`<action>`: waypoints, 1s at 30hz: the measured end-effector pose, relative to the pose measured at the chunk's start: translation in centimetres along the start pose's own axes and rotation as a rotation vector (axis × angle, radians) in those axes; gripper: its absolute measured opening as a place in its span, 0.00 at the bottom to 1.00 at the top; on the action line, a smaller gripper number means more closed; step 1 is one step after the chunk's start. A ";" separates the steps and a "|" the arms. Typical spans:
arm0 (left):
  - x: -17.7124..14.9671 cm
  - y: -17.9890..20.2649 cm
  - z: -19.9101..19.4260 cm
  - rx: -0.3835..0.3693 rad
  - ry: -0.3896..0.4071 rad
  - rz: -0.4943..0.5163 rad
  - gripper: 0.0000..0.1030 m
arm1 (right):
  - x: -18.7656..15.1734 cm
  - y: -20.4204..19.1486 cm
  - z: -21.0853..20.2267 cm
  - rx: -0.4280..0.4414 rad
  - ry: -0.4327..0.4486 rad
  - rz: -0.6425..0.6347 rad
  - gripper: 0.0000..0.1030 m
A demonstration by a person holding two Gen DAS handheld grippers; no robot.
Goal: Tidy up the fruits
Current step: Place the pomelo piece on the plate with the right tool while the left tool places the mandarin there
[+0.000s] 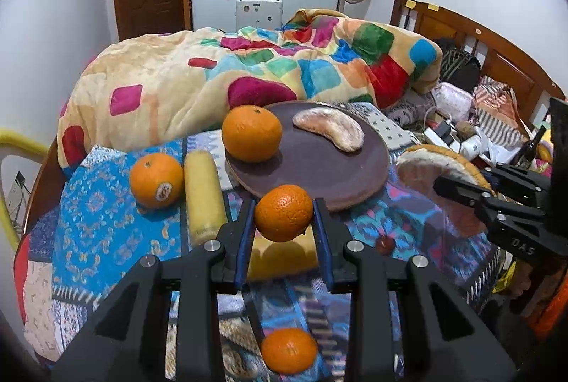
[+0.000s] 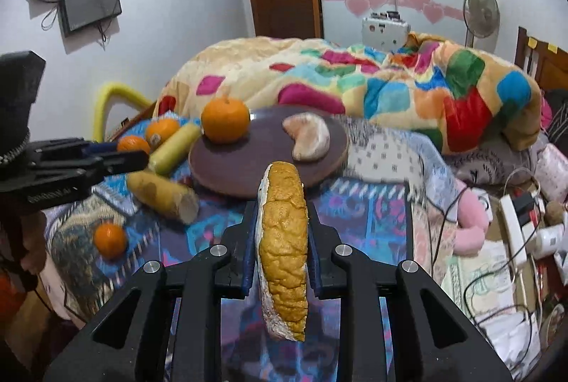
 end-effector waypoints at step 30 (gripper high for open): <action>2.9 -4.2 6.1 0.036 -0.076 0.000 0.31 | 4.8 -4.4 9.4 0.036 -0.066 -0.155 0.21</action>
Point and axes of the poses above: each gripper's, at about its wrist camera, not at the fingertips, and z roughly the way its jaws point, y to its right, x to its top, the point moved 9 cm from there along z, roughly the way its jaws point, and after that the axes turned 15 degrees about -x, right-handed, at the moved point
